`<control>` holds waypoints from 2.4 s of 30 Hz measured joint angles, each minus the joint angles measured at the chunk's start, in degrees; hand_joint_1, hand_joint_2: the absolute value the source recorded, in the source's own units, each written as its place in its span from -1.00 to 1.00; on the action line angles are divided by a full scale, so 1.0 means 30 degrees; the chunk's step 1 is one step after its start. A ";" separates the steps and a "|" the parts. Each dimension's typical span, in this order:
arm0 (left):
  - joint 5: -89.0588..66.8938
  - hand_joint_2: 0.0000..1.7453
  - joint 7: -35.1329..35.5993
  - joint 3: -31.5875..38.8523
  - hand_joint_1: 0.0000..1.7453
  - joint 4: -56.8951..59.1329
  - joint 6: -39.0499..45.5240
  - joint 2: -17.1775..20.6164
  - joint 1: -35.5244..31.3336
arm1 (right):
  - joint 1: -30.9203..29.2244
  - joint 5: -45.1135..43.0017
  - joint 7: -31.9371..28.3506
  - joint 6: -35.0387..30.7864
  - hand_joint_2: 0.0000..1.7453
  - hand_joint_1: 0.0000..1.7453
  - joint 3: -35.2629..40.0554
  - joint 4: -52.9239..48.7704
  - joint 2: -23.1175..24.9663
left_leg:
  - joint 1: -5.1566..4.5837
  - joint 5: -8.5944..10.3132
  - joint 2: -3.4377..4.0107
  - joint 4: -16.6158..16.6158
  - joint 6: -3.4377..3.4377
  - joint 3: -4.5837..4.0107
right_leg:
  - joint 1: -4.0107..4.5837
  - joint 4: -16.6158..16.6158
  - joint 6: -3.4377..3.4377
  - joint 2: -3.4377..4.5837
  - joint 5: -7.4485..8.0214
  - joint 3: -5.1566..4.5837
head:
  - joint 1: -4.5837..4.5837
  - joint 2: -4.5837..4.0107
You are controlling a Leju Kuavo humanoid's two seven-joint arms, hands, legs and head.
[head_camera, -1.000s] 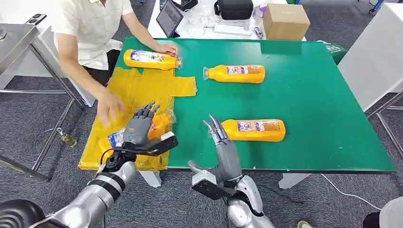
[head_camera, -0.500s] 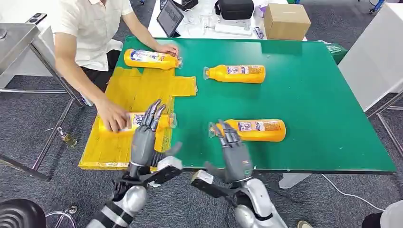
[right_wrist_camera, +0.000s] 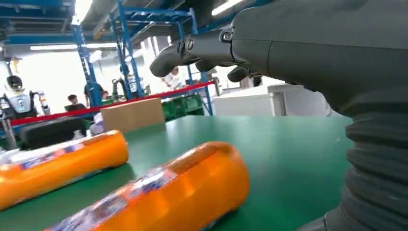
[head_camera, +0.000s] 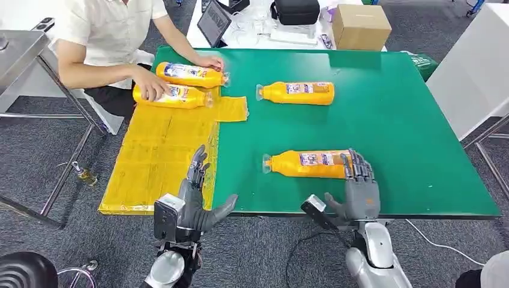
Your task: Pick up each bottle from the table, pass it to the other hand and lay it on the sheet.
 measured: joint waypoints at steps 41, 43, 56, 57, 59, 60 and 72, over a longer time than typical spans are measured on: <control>0.1340 1.00 -0.0138 -0.1559 -1.00 0.0678 -0.0073 -0.0168 -0.1206 | -0.9023 -0.0518 0.1459 0.6426 1.00 1.00 0.1167 1.2785 0.0496 | -0.0019 0.0047 0.0013 0.0004 0.0022 0.0023 | -0.0018 0.0005 0.0020 0.0005 0.0027 0.0023 | 0.0000 0.0000; 0.1333 1.00 -0.0138 -0.1595 -1.00 0.0721 -0.0073 -0.0168 -0.1231 | -0.9210 -0.0575 0.1415 0.6615 1.00 1.00 0.1211 1.2946 0.0401 | -0.0019 0.0047 0.0011 0.0005 0.0022 0.0026 | -0.0019 0.0004 0.0021 0.0004 0.0027 0.0025 | 0.0000 0.0000; 0.1311 1.00 -0.0372 -0.1836 -1.00 0.0787 0.0241 -0.0160 -0.1221 | -0.8949 -0.4008 -0.1821 0.6878 1.00 1.00 0.0875 1.3303 0.0015 | -0.0017 0.0041 0.0012 0.0006 0.0022 0.0075 | -0.0016 0.0001 0.0022 0.0009 0.0025 0.0061 | 0.0000 0.0000; 0.1304 1.00 -0.0408 -0.1850 -1.00 0.0787 0.0255 -0.0160 -0.1216 | -0.8872 -0.4293 -0.2076 0.6863 1.00 1.00 0.0759 1.3296 0.0015 | -0.0017 0.0039 0.0012 0.0005 0.0023 0.0090 | -0.0016 0.0000 0.0022 0.0009 0.0025 0.0075 | -0.0007 0.0000; 0.1289 1.00 -0.0452 -0.1858 -1.00 0.0780 0.0320 -0.0160 -0.1177 | -0.8674 -0.5025 -0.2728 0.6733 1.00 1.00 0.0512 1.3252 0.0029 | -0.0016 0.0038 0.0013 0.0005 0.0023 0.0112 | -0.0014 0.0000 0.0021 0.0009 0.0023 0.0102 | 0.0000 0.0000; 0.1289 1.00 -0.0452 -0.1858 -1.00 0.0780 0.0387 -0.0153 -0.1147 | -0.8561 -0.5342 -0.2994 0.6615 1.00 1.00 0.0394 1.3201 0.0051 | -0.0015 0.0038 0.0012 0.0004 0.0023 0.0114 | -0.0013 0.0000 0.0021 0.0008 0.0023 0.0106 | 0.0000 0.0000; 0.1289 1.00 -0.0481 -0.1865 -1.00 0.0780 0.0496 -0.0146 -0.0989 | -0.8102 -0.5880 -0.3430 0.6536 1.00 1.00 -0.0152 1.2837 0.0241 | -0.0016 0.0039 0.0018 0.0004 0.0025 0.0150 | -0.0014 -0.0001 0.0021 0.0009 0.0025 0.0146 | 0.0000 0.0000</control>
